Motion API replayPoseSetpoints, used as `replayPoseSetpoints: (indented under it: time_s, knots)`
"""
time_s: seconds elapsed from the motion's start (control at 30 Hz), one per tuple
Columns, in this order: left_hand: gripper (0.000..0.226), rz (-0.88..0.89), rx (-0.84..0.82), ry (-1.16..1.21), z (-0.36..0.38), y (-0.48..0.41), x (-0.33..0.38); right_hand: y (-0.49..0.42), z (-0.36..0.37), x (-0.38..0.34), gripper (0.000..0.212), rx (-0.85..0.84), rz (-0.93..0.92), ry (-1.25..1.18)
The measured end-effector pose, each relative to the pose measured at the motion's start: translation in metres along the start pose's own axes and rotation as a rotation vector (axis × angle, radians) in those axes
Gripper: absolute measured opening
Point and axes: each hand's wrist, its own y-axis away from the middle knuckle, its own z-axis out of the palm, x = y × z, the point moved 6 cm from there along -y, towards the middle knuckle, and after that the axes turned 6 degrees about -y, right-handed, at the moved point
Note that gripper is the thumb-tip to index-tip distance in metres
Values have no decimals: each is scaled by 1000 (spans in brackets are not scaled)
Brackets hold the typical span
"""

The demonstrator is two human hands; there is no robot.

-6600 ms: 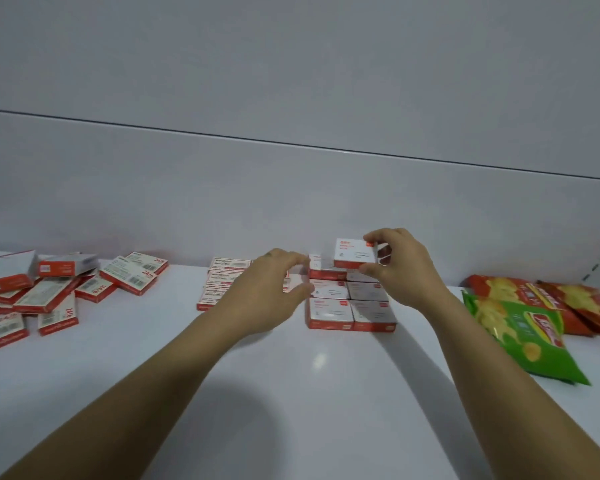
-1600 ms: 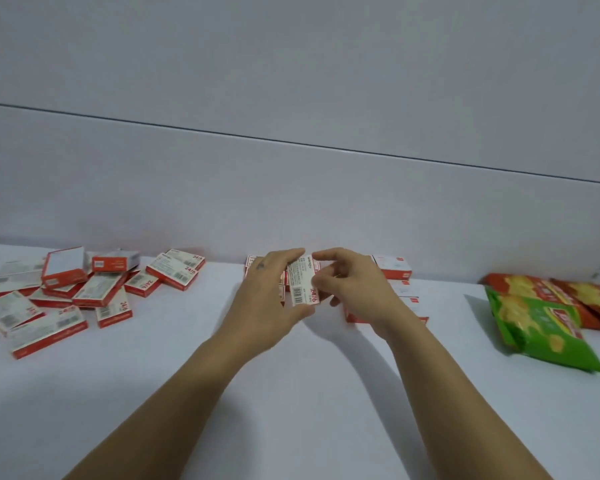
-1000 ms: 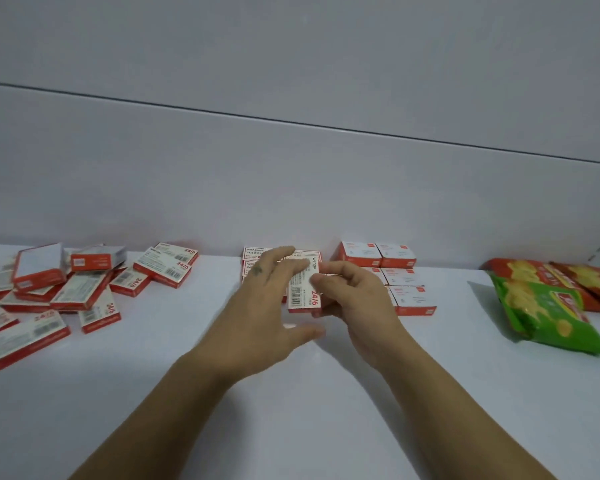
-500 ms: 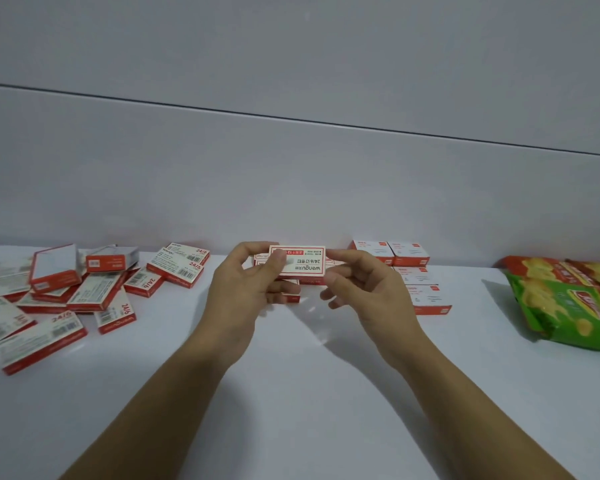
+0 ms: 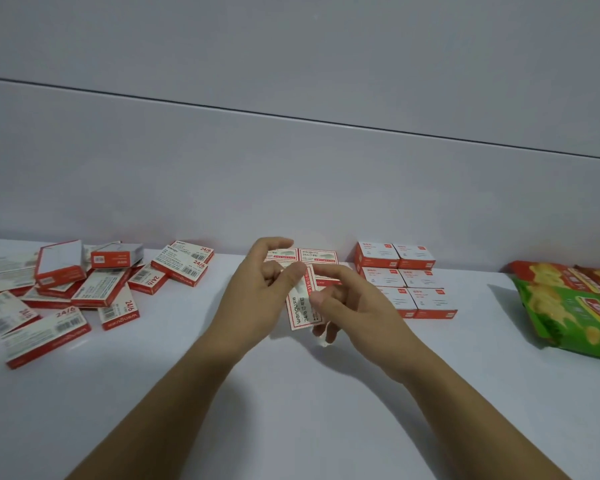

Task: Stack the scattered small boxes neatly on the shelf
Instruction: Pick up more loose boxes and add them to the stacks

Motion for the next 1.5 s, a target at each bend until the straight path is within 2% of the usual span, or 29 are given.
replayPoseSetpoints:
  time_s: [0.13, 0.2, 0.3, 0.4, 0.47, 0.53, 0.6, 0.7, 0.8, 0.87, 0.93, 1.0, 1.07, 1.17, 1.37, 1.5]
  knots:
    - [36, -40, -98, -35, 11, 2, -4, -2, -6, 3, 38, 49, -8, 27]
    - [43, -64, -88, -20, 12, 3, -4, -2, -9, 1, 30, 79, -38, -19]
    - [51, -64, -92, -23, 11, 2, -2, -3, -21, -2, 22, 234, -51, -147]
    - [42, -50, -104, -41, 12, 1, -4, -2, -33, 0, 22, 348, -29, -291]
    - [28, -42, -76, -37, 13, 1, -4, -2, -36, -1, 30, 339, -33, -320]
    - [18, -34, -41, -5, 11, 0, -3, -2, -34, -3, 44, 285, -49, -225]
    - [15, -32, -11, 15, 9, 0, -1, -1, -31, -9, 50, 244, -131, 23]
    - [14, -38, 25, 44, 5, -1, -2, 2, -25, -19, 46, 226, -292, 396]
    - [16, -5, 41, -24, 4, -1, -3, 3, -24, -21, 40, 266, -357, 552]
    - [19, 78, 48, -224, 1, -2, -2, 2, -26, -20, 38, 293, -365, 629]
    - [29, 139, 56, -548, -6, -4, -3, -1, -29, -17, 35, 331, -338, 756]
    - [40, 120, 75, -830, -16, -7, -9, -6, -35, -12, 33, 352, -257, 876]
    - [45, 79, 86, -1013, -24, -9, -15, -11, -40, -6, 32, 336, -178, 923]
    - [44, 50, 87, -1113, -23, -11, -21, -14, -42, 3, 30, 295, -100, 918]
    - [17, 82, 55, -1154, -11, -17, -23, -24, -28, 12, 24, 288, -64, 982]
    - [10, 102, 69, -1134, -12, -20, -27, -25, -19, 9, 21, 282, -91, 1100]
